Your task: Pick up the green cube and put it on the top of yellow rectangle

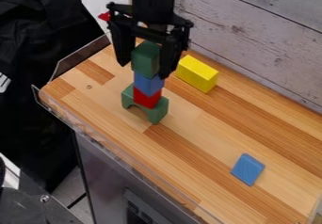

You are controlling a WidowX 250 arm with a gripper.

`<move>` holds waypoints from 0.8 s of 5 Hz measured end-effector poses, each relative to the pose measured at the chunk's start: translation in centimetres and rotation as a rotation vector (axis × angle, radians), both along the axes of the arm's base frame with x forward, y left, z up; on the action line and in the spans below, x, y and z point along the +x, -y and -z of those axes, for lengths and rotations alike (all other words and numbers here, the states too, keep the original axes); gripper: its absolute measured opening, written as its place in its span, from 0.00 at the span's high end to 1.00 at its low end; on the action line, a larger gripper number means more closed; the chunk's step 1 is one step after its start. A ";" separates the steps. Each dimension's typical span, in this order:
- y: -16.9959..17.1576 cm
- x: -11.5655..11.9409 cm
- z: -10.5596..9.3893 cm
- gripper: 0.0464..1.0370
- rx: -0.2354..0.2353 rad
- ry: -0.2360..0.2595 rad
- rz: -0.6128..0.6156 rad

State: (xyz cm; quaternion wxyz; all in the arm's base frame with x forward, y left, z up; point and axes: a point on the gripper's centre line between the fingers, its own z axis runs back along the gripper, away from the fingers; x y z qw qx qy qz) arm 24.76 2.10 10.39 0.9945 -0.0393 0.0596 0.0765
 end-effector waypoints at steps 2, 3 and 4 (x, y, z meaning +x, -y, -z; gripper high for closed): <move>-0.2 0.3 0.7 0.45 0.016 -0.031 -0.033; -0.2 0.3 0.7 0.45 0.025 -0.037 -0.046; -0.2 0.1 0.6 0.45 0.039 -0.049 -0.062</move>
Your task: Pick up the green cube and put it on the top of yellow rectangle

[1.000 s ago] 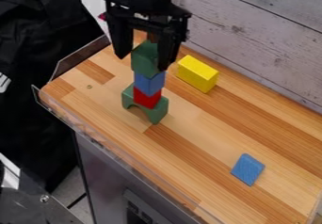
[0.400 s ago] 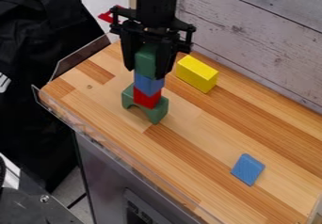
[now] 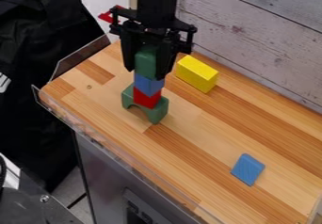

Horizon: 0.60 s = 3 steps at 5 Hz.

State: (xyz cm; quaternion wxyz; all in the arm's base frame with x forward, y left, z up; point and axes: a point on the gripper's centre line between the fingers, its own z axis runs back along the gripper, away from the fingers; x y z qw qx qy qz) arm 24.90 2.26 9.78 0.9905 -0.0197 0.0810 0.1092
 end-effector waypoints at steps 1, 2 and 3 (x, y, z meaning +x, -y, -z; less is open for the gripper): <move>0.9 1.5 -1.9 0.45 0.025 0.080 0.040; 3.1 4.6 -4.5 0.45 0.070 0.163 0.157; 3.7 5.8 -4.1 0.45 0.061 0.147 0.187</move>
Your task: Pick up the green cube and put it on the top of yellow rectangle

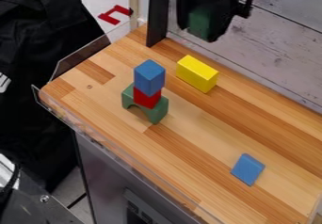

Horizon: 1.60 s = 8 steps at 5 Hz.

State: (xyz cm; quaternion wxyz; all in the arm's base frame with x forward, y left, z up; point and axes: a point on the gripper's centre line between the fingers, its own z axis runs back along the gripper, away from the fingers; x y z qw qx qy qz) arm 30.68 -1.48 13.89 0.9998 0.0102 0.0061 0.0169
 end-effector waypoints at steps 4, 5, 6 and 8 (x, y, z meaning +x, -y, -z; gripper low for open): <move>-1.8 2.2 6.3 0.45 -0.036 -0.067 0.009; -2.4 2.3 7.5 0.45 -0.041 -0.034 -0.012; -2.3 3.1 8.3 0.45 -0.054 -0.003 -0.023; -2.3 3.8 9.8 0.45 -0.057 -0.021 -0.026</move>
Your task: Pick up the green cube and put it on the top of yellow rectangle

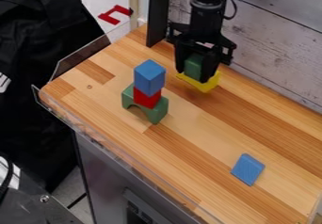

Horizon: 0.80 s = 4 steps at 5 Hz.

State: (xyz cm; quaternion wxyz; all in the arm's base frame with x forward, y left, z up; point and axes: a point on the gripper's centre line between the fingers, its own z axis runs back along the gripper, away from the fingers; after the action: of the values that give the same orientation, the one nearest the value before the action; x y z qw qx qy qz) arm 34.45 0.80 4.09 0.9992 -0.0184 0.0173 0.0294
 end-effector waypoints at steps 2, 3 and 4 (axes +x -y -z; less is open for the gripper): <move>-0.1 0.6 0.0 0.45 0.021 -0.017 -0.005; -0.2 0.6 -0.1 0.45 0.024 -0.022 -0.016; -0.4 1.0 -0.5 0.45 0.024 -0.010 -0.022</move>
State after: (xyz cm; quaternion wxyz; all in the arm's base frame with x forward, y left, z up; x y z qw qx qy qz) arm 35.48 1.16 4.56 0.9989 -0.0062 0.0215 0.0407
